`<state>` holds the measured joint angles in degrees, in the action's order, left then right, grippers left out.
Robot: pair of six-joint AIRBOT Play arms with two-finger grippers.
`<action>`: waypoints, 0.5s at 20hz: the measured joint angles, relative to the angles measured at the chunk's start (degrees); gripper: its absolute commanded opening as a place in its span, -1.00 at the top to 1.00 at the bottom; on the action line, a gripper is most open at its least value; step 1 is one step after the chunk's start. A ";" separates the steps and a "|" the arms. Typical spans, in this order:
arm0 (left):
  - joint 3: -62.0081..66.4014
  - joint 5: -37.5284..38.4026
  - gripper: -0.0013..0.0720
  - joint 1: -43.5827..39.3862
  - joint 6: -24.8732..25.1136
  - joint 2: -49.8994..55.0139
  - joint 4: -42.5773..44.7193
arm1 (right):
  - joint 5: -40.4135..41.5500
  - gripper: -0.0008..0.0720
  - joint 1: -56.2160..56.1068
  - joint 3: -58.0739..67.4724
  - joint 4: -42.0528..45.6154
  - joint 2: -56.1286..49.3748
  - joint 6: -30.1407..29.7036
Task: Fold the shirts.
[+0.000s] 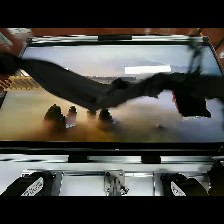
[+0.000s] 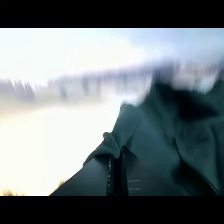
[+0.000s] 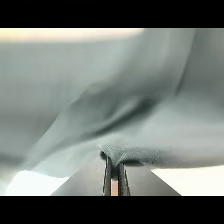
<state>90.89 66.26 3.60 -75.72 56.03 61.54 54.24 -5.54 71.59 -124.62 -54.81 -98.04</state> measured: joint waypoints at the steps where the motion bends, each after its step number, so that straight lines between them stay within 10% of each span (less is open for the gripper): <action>1: 5.16 -2.10 0.86 0.11 0.13 -0.22 -0.02 | -1.64 0.78 0.90 6.25 1.57 2.21 -0.07; 10: 24.17 -10.71 0.87 0.31 -0.52 -7.85 0.68 | -10.51 0.78 3.21 32.76 7.37 9.77 2.93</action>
<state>115.07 55.55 3.90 -76.25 48.18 62.22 43.72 -2.33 104.36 -117.25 -45.04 -95.11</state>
